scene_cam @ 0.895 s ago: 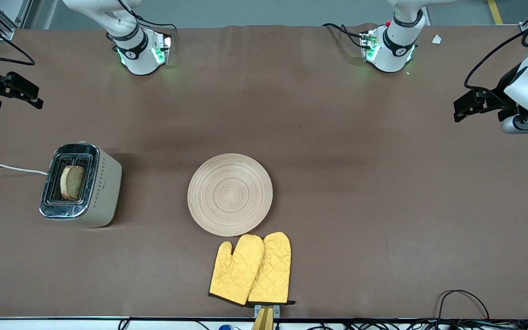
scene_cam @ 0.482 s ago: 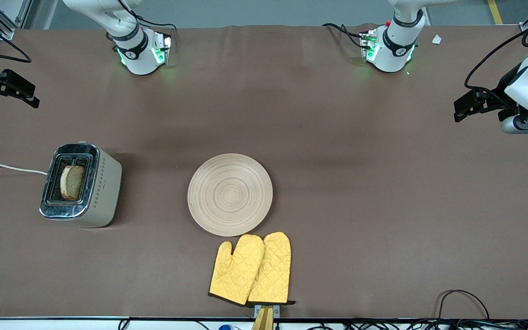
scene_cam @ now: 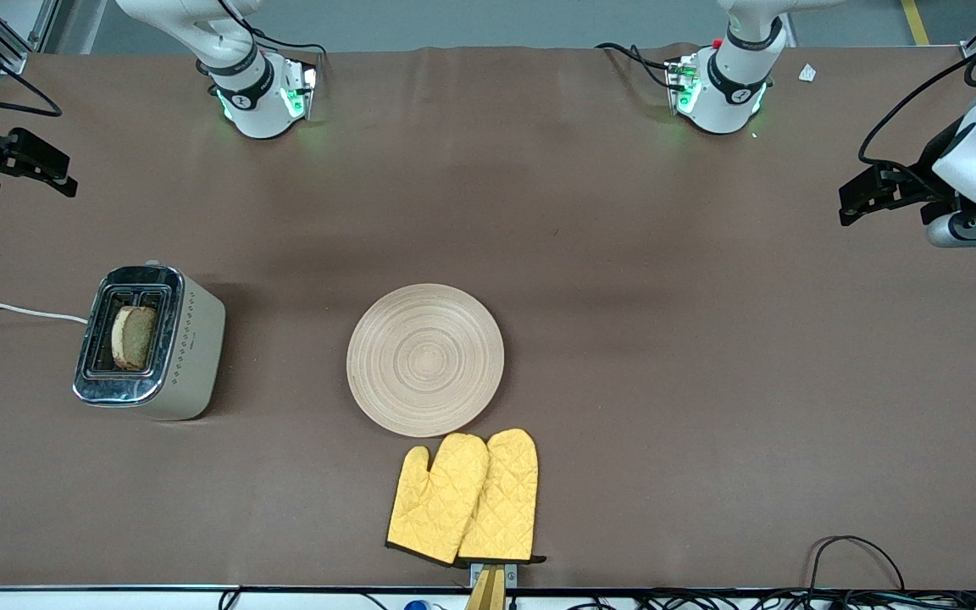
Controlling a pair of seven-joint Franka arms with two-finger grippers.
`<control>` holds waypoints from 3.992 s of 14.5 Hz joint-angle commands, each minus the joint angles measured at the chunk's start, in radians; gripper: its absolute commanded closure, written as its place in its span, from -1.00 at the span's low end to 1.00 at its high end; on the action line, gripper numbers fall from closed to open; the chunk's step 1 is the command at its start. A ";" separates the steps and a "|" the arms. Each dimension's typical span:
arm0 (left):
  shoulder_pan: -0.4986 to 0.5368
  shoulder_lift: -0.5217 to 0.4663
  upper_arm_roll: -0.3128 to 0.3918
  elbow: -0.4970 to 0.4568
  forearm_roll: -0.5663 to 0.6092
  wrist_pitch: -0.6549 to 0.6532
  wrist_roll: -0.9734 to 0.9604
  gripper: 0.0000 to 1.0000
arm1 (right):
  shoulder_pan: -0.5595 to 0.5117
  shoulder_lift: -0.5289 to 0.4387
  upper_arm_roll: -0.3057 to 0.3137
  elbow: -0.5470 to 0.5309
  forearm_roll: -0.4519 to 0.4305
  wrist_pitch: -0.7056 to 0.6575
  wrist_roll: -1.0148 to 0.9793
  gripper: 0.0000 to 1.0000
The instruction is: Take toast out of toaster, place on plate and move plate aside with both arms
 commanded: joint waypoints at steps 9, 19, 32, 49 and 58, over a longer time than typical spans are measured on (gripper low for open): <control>0.005 0.015 -0.003 0.032 0.010 -0.021 0.018 -1.00 | -0.056 0.198 -0.005 -0.228 -0.005 0.406 -0.066 -1.00; 0.005 0.013 0.000 0.032 0.010 -0.021 0.020 -1.00 | -0.084 0.322 -0.006 -0.253 -0.005 0.580 -0.089 0.99; 0.007 0.012 0.002 0.031 0.007 -0.023 0.021 -1.00 | -0.084 0.194 0.004 -0.124 0.013 0.402 -0.083 0.99; 0.008 0.013 0.002 0.031 0.005 -0.023 0.021 -1.00 | 0.376 0.300 0.001 -0.311 0.573 0.722 0.153 0.99; 0.010 0.013 0.002 0.029 0.005 -0.023 0.023 -1.00 | 0.489 0.532 0.000 -0.227 0.780 0.935 0.225 0.99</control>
